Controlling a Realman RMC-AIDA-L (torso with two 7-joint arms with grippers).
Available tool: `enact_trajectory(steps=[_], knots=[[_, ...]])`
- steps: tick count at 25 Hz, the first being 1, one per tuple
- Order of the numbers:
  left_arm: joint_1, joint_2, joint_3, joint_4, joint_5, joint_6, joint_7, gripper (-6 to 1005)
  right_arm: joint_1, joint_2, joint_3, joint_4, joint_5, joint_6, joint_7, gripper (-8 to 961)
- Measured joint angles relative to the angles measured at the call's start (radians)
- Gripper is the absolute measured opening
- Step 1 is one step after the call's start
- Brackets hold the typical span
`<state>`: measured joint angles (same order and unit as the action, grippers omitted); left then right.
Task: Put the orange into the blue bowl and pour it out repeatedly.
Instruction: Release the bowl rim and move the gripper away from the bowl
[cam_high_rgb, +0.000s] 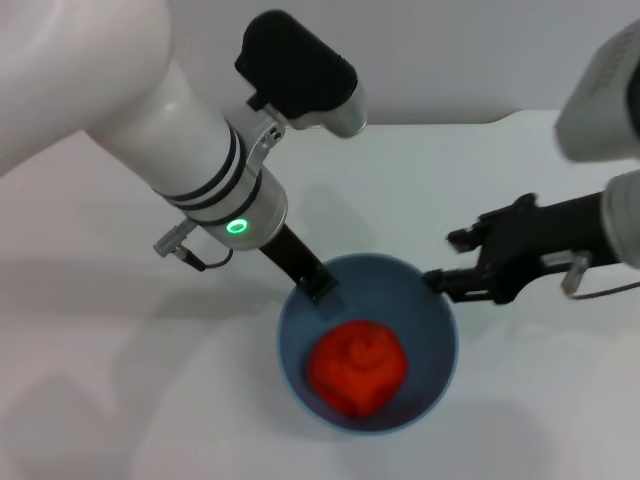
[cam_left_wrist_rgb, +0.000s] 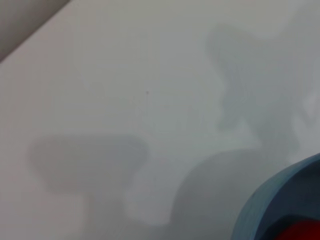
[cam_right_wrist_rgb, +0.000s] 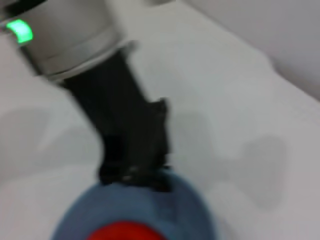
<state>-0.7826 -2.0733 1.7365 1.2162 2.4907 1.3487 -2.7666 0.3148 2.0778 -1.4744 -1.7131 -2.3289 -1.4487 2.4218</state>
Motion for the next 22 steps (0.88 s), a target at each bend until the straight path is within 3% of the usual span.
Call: enact_trajectory(steps=[3, 15, 19, 22], knots=[[-0.004, -0.002, 0.032, -0.026, 0.001, -0.011, 0.001, 4, -0.021, 0.002, 0.041, 0.014, 0.005, 0.016, -0.002, 510], [-0.008, -0.002, 0.048, -0.043, 0.002, -0.033, -0.006, 25, -0.031, 0.001, 0.051, 0.048, 0.007, 0.034, -0.006, 510], [-0.001, 0.0, 0.042, -0.038, 0.002, -0.053, -0.006, 202, -0.033, -0.001, 0.057, 0.074, 0.007, 0.036, -0.006, 510], [0.004, 0.003, 0.033, -0.034, 0.001, -0.065, -0.006, 258, -0.036, -0.003, 0.061, 0.09, 0.007, 0.037, -0.006, 510]])
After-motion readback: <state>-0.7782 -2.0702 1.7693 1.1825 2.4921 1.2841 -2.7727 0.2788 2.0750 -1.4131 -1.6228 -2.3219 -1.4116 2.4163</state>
